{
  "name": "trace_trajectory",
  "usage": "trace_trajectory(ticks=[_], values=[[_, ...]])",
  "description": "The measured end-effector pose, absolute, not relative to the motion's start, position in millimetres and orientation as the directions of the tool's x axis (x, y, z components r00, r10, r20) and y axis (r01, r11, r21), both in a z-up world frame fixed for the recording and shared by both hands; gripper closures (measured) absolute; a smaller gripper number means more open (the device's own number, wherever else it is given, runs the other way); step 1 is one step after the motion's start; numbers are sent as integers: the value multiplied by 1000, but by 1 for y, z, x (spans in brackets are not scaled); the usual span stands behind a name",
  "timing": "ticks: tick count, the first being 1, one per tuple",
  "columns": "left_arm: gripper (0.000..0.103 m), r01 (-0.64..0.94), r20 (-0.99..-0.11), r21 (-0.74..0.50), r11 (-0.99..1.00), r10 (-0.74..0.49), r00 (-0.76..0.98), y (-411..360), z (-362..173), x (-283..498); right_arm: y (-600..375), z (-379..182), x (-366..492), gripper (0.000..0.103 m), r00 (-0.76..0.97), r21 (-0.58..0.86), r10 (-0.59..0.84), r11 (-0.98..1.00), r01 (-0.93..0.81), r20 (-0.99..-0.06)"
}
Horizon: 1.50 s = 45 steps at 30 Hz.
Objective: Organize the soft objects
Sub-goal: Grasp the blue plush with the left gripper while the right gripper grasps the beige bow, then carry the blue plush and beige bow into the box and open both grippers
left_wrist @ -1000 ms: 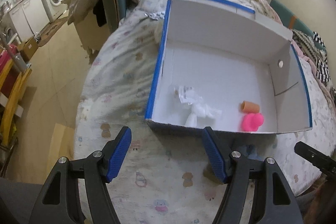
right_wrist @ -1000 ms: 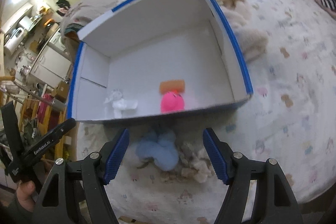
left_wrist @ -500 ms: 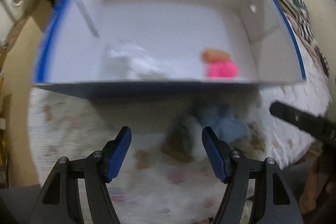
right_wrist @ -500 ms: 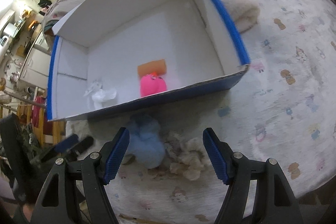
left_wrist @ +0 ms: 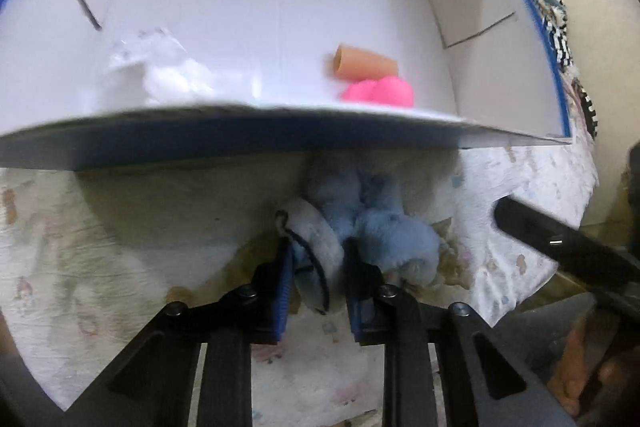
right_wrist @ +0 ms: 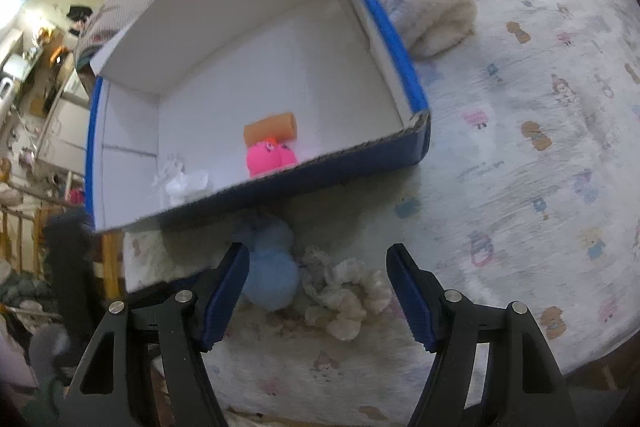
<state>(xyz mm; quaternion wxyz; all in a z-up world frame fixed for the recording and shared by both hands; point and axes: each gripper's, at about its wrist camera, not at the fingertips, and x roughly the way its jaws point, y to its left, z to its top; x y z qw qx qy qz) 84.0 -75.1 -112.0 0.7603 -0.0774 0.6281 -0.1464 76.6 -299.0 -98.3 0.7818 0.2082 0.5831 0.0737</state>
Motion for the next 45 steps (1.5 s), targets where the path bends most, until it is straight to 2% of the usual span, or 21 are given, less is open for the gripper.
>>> trace_trajectory(ticks=[5,10,12,14,15,24,32,38,45], values=[[83,109,-918,-270,957,-290,272,-48,-79,68,-291,-121,81,52,218,353,321,926,131,-922],[83,62,-908,-217,974,-225,353,-15,-61,54,-288,-151,87,55,110,320,305,934,161,-946],[83,30,-914,-199,979,-197,355,-3,-63,55,-286,-152,87,68,106,312,298,938,151,-949],[83,7,-916,-202,979,-191,353,13,-62,55,-281,-150,89,89,115,295,280,945,139,-953],[83,-4,-915,-202,979,-187,356,16,-62,54,-280,-146,89,94,132,287,270,949,134,-954],[83,-35,-912,-177,984,-151,381,30,-50,49,-286,-98,70,96,338,391,337,914,105,-879],[83,-20,-902,-128,992,-108,419,29,-40,38,-275,-68,63,96,404,426,377,904,36,-834],[83,-69,-899,-112,991,-72,432,37,-32,29,-267,-44,57,96,448,454,412,891,-17,-793],[83,-119,-830,-133,984,-45,555,43,14,6,-266,-2,42,96,534,492,457,866,-86,-712]])
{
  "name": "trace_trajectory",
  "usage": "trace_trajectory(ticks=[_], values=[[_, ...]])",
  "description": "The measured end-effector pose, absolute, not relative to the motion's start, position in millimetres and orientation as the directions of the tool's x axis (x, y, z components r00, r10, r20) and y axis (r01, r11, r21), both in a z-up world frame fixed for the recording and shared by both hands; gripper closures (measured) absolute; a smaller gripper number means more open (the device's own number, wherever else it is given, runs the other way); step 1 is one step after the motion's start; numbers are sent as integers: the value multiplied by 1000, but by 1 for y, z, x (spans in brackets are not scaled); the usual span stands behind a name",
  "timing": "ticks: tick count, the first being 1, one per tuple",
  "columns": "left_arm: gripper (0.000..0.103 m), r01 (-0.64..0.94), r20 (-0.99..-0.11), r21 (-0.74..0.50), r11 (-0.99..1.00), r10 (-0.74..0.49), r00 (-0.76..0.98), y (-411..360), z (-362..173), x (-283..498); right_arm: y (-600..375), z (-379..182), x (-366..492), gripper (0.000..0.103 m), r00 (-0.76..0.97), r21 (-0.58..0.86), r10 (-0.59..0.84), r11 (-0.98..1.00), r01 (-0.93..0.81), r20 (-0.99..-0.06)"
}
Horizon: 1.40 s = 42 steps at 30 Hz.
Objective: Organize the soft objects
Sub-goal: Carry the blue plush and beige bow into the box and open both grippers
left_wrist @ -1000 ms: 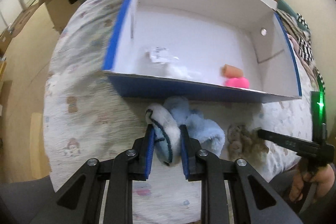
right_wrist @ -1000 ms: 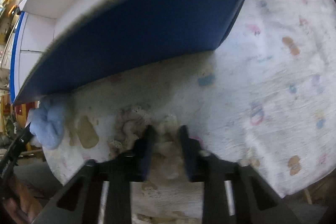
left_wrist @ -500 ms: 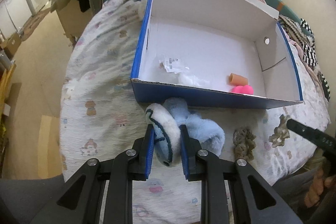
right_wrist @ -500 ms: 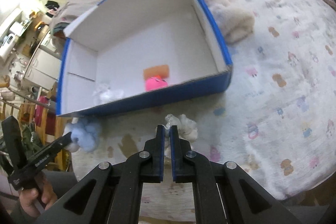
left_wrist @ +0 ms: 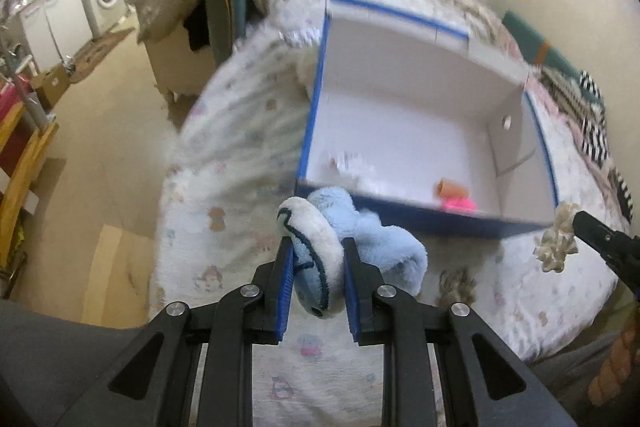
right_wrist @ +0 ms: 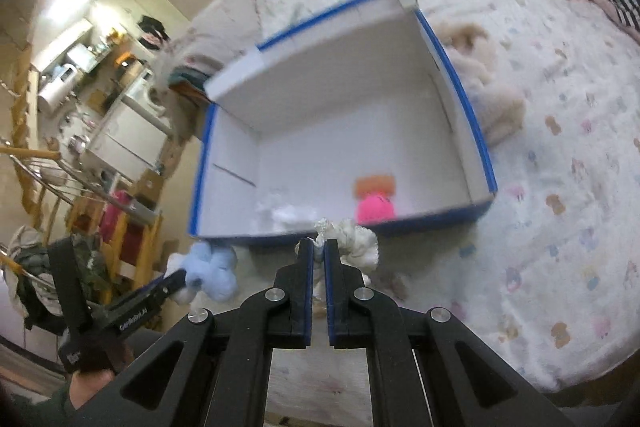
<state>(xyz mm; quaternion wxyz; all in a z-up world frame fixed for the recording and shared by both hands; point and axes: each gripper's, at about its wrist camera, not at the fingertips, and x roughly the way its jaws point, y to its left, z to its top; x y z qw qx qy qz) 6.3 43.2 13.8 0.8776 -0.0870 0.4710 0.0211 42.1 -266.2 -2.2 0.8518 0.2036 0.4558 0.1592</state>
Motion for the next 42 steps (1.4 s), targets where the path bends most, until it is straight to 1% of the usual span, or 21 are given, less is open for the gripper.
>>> trace_trajectory(ticks=[4,7,10,17,22,27,29,33,35,37,40,42], values=[[83,-137,-772,-132,982,-15,635,47,45,8,-260,22,44,96,591,477,460,868,-141,-663],[83,-132,-721,-77,988,37,692,43,66,12,-258,34,51,96,611,472,467,865,-168,-639],[83,-112,-687,-49,993,47,725,37,80,20,-259,39,65,96,617,471,465,866,-167,-636],[83,-85,-687,-56,995,23,726,29,95,68,-256,53,101,96,633,451,454,874,-181,-627],[82,-46,-688,-29,999,14,725,9,97,103,-253,53,132,96,627,436,444,882,-179,-640],[82,-18,-716,-17,1000,1,698,-9,80,132,-255,36,154,96,611,449,444,879,-157,-655],[82,-12,-719,1,1000,9,695,-15,67,141,-257,25,159,96,598,457,445,878,-143,-667],[82,20,-731,-5,1000,-17,682,-23,34,150,-256,4,166,96,561,458,440,881,-120,-701],[82,25,-761,2,1000,-15,649,-26,16,153,-255,-3,169,96,557,439,426,891,-120,-713],[82,42,-784,-20,999,-42,620,-28,5,155,-256,-12,172,96,544,438,422,892,-108,-725],[82,56,-777,21,998,-19,629,-30,-2,156,-254,-26,177,96,522,432,413,897,-93,-746],[82,57,-781,18,998,-22,624,-28,-4,160,-253,-33,181,96,505,436,416,896,-85,-757]])
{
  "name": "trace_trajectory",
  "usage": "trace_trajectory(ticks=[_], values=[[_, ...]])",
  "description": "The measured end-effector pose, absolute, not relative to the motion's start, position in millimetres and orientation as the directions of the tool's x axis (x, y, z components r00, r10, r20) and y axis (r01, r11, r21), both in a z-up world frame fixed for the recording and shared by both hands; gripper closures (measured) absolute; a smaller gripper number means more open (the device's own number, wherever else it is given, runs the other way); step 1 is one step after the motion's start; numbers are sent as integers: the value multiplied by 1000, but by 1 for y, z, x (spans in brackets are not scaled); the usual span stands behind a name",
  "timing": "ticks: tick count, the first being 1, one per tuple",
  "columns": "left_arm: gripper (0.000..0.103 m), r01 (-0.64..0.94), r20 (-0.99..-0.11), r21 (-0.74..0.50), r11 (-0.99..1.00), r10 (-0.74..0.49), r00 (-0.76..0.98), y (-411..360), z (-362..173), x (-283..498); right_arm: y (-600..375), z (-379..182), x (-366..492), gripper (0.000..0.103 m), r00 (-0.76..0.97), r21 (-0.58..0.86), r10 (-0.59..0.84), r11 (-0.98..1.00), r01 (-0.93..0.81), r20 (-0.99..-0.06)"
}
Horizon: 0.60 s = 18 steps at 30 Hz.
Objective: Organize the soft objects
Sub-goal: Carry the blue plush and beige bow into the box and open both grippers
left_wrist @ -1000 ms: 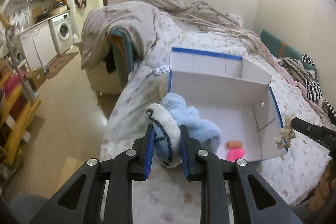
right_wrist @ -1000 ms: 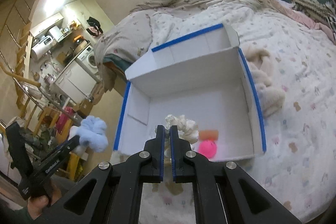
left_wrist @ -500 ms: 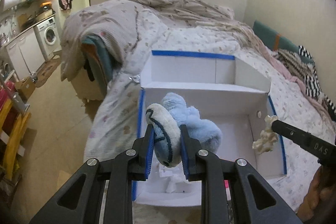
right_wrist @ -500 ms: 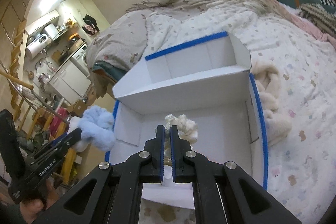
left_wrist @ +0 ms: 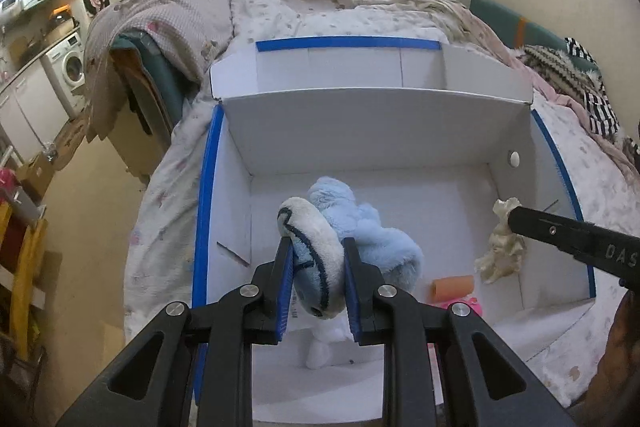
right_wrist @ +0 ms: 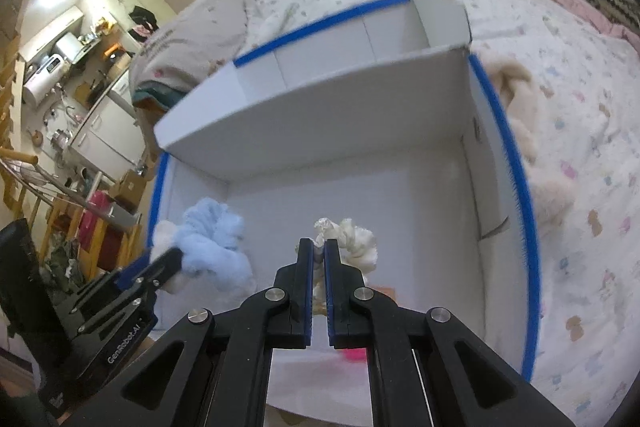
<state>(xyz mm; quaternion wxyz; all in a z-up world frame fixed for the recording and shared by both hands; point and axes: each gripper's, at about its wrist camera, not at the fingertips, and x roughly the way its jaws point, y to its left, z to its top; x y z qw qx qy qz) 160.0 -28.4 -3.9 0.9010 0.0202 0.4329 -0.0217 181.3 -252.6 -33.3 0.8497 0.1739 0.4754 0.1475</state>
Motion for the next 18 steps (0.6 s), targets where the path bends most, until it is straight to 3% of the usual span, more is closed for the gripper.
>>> trace_trajectory(ticks=[13,16,18], values=[[77,23,-813,-57,998,-60,579,-18,-11,162,-246,-64,194,96,447,393,383,917,-76,-808],[74,4,-818,-68,998,-58,573,-16,-11,164,-248,-66,196,95,442,396,387,915,-75,-810],[66,9,-817,-57,998,-51,575,-18,-9,164,-249,-66,197,93,445,396,383,916,-66,-810]])
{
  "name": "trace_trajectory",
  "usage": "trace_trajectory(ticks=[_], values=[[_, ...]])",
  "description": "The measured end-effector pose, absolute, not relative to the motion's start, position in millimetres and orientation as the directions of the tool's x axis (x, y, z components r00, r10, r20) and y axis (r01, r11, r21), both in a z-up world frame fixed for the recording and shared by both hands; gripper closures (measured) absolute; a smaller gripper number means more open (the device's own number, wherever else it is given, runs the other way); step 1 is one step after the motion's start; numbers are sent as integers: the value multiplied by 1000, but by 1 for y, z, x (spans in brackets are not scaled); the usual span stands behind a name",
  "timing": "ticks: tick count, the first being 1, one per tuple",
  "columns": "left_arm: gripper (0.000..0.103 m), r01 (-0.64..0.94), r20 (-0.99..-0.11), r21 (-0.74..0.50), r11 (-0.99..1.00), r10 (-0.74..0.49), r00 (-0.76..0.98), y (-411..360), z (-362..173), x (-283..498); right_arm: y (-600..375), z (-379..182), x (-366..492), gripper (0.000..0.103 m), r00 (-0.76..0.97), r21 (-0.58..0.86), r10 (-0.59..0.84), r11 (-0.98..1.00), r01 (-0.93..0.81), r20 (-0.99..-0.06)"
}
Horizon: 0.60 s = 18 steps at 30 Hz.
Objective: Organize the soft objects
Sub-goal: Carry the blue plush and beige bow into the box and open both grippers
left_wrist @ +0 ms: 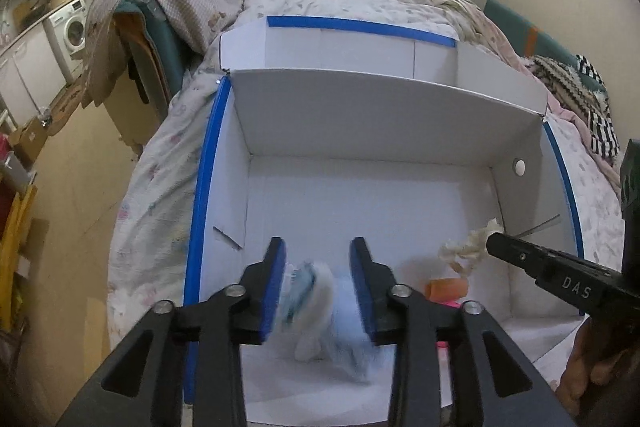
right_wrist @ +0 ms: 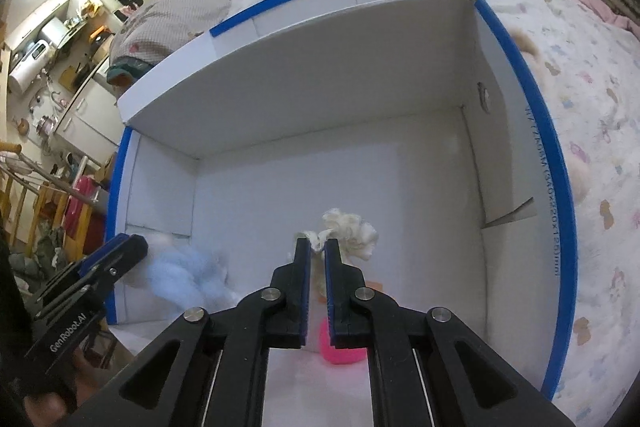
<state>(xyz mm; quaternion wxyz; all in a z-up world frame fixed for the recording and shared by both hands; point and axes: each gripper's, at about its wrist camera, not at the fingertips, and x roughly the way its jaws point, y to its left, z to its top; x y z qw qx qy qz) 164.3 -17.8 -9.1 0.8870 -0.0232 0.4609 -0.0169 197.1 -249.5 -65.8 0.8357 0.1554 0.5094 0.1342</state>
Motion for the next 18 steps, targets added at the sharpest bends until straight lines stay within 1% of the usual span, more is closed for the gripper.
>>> trace_trajectory(ticks=[1,2,3,4,5,7,9,11,18], values=[[54,11,-815,-51,999,-48,577,-19,-8,164,-250,-66,198,89,447,402,386,914,-64,-807],[45,11,-811,-49,999,-46,583,-19,-7,163,-251,-65,198,81,449,407,390,911,-63,-804],[43,12,-805,-50,999,-47,591,-20,-5,162,-251,-64,198,75,455,412,393,909,-61,-800],[41,15,-799,-51,999,-50,599,-20,-3,160,-252,-63,197,63,461,417,396,907,-62,-794],[39,19,-797,-49,999,-51,602,-21,-2,159,-252,-62,196,43,467,423,402,904,-64,-787],[37,24,-795,-38,999,-44,605,-23,-1,159,-254,-59,195,27,485,432,406,899,-63,-775],[36,23,-793,-24,999,-33,609,-24,-1,158,-254,-57,194,23,498,416,387,908,-57,-776],[36,22,-793,-17,1000,-27,609,-25,-2,157,-253,-57,194,16,501,396,368,917,-53,-784],[36,21,-788,-11,1000,-22,616,-24,-1,157,-254,-58,195,16,499,394,367,917,-55,-785]])
